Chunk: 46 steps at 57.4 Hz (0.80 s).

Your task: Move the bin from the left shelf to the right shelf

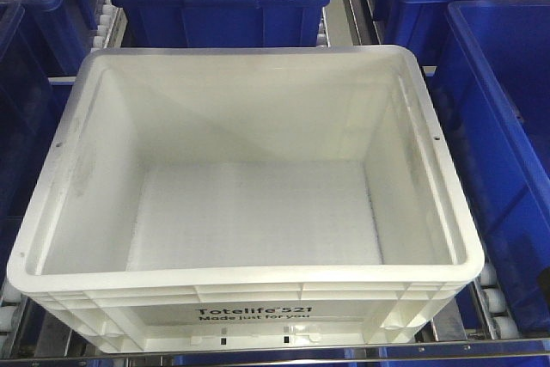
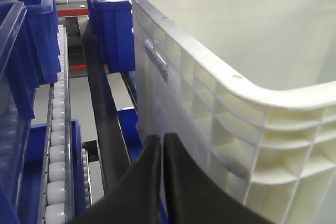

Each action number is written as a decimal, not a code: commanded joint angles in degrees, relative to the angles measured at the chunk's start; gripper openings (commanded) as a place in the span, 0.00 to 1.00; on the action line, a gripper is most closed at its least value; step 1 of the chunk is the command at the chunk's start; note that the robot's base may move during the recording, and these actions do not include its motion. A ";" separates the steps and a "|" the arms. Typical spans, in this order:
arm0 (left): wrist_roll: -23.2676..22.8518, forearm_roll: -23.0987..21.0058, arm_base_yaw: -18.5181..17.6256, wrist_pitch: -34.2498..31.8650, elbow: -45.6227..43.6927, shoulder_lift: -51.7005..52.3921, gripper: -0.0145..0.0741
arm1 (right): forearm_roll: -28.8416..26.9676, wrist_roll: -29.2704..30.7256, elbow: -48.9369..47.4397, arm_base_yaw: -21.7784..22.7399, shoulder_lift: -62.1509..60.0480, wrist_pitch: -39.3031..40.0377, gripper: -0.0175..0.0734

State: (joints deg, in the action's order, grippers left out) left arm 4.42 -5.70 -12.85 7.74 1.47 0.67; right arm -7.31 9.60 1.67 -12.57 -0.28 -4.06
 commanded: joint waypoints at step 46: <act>-0.04 -0.17 -0.32 -4.45 1.03 0.86 0.16 | 0.34 -0.09 1.06 0.02 -0.87 4.38 0.18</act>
State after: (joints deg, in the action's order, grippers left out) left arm 4.42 -5.70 -12.85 7.73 1.47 0.67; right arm -7.31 9.60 1.67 -12.57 -0.60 -4.03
